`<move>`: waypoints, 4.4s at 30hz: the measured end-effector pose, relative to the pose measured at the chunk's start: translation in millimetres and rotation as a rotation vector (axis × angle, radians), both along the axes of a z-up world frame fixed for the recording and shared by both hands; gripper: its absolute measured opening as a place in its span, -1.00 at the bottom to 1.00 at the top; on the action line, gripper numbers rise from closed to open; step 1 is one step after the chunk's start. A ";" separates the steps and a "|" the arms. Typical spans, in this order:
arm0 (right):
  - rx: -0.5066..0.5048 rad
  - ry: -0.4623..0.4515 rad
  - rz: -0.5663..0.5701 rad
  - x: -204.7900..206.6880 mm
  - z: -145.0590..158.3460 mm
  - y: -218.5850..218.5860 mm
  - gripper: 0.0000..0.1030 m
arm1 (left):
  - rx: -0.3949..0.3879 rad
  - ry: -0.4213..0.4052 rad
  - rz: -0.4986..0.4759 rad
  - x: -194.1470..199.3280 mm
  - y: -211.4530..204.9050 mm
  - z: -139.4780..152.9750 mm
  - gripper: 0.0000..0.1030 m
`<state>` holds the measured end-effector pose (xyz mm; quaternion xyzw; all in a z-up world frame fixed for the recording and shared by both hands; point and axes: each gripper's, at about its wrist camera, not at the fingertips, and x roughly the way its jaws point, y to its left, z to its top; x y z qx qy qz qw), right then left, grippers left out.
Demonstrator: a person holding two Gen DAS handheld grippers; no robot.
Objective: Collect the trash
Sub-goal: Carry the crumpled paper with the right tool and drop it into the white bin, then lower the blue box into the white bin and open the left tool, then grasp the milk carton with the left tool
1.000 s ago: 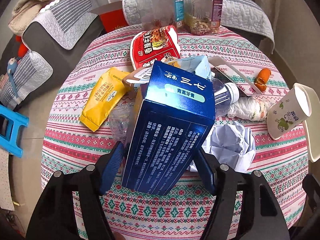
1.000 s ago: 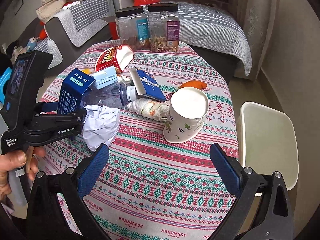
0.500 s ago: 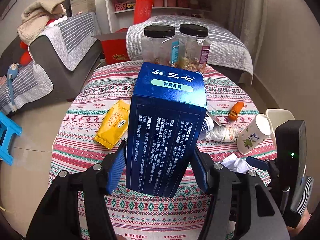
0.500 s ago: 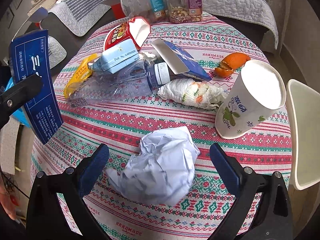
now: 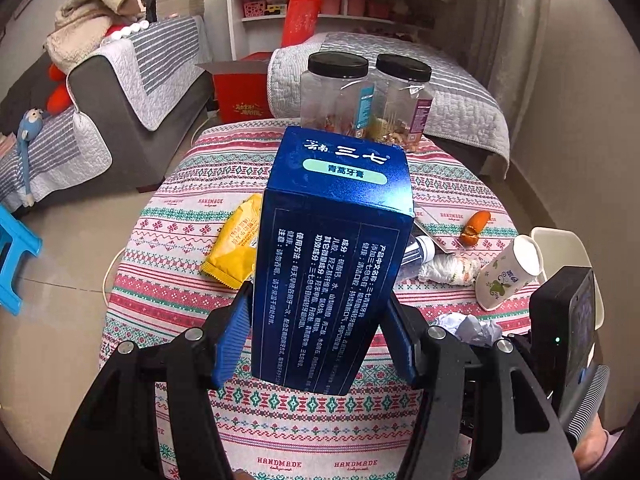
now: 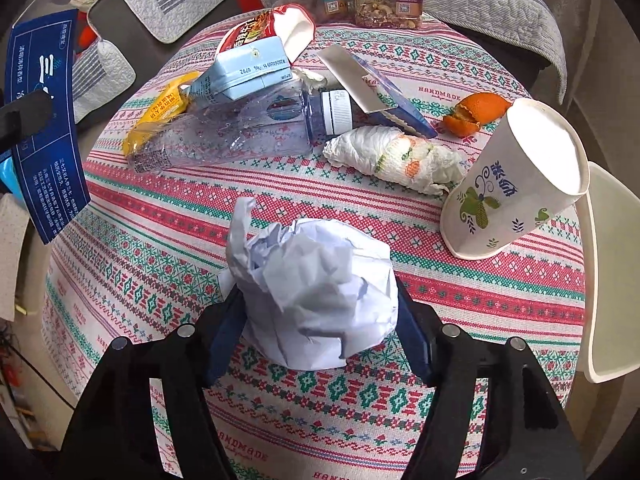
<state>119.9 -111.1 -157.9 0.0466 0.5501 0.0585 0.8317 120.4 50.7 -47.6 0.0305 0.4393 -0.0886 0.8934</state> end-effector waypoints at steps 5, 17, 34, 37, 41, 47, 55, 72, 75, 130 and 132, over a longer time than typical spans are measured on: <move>0.103 -0.015 -0.011 -1.8 8.0 -13.0 0.14 | 0.007 0.000 -0.018 -4.0 -8.1 -1.6 0.16; 0.085 -0.251 -0.012 -22.3 76.4 -31.2 0.14 | -0.036 -0.051 -0.009 -6.2 -23.9 15.4 0.16; -0.117 -0.296 -0.549 -48.6 99.7 -251.3 0.20 | -0.197 -0.135 -0.222 -24.5 -150.2 29.2 0.16; -0.112 -0.240 -0.628 -51.6 93.9 -280.3 0.26 | -0.236 -0.100 -0.273 -23.6 -185.8 24.1 0.16; -0.008 -0.237 -0.738 -63.5 97.0 -313.3 0.40 | -0.275 -0.035 -0.325 -19.0 -234.6 15.9 0.16; 0.075 -0.321 -0.872 -87.3 117.2 -342.0 0.64 | -0.355 0.050 -0.343 -2.7 -295.4 4.9 0.17; 0.112 -0.385 -0.974 -107.5 129.7 -363.0 0.71 | -0.406 0.175 -0.347 -1.6 -341.5 -15.3 0.20; -0.169 -0.383 -0.735 -66.8 130.9 -280.9 0.87 | -0.034 -0.155 -0.144 -4.7 -253.7 40.5 0.77; -0.200 -0.383 -0.655 -54.1 127.1 -251.3 0.87 | -0.003 -0.167 -0.088 0.5 -225.8 40.8 0.77; -0.101 -0.170 -0.234 10.1 69.2 -155.9 0.87 | -0.290 0.478 0.412 146.8 -22.3 -86.4 0.13; -0.084 -0.157 -0.193 10.5 65.6 -148.5 0.87 | -0.319 0.426 0.385 129.7 -16.2 -74.8 0.12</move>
